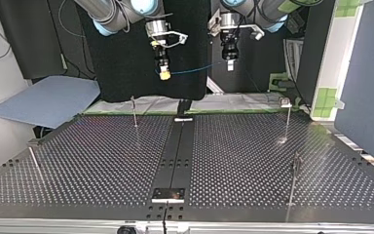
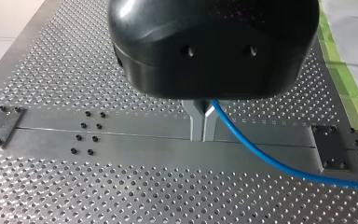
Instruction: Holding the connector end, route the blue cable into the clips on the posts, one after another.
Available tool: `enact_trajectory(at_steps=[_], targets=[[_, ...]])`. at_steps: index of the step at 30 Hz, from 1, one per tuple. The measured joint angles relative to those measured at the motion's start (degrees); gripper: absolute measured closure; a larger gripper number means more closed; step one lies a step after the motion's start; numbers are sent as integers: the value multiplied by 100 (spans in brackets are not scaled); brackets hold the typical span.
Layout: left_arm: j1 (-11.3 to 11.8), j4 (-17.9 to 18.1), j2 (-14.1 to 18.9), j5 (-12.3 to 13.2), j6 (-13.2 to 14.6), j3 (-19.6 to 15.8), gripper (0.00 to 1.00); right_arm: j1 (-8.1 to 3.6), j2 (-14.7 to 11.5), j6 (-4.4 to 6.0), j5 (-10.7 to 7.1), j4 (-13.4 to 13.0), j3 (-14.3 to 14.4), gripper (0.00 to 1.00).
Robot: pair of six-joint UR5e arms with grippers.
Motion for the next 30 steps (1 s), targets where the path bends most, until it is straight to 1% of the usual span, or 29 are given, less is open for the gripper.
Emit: enact_trajectory(at_steps=[22,26,30], targets=[[10,-8,-14,8,4,-7,100,-10,-3,-1,0,3,-10,100],[23,-102,-135,15,8,-15,100,-29,115,-6,6,125,-71,100],[25,-141,-280,17,9,-16,100,-34,307,-8,8,257,-93,100]])
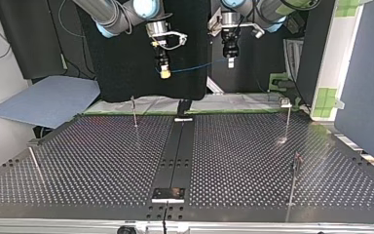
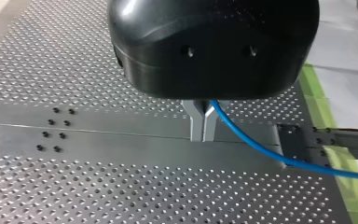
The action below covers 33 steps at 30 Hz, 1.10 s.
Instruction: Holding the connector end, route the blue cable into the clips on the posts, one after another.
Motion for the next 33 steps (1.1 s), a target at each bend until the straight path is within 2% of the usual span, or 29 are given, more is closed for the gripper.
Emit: enact_trajectory(at_steps=[10,19,33], targets=[[-7,-18,-62,-8,9,-2,100,-2,104,-1,0,33,-4,100],[-228,-279,-277,-191,77,-2,100,-2,106,0,0,33,-4,100],[-244,-308,-291,-202,79,-2,100,-2,106,0,0,33,-4,100]])
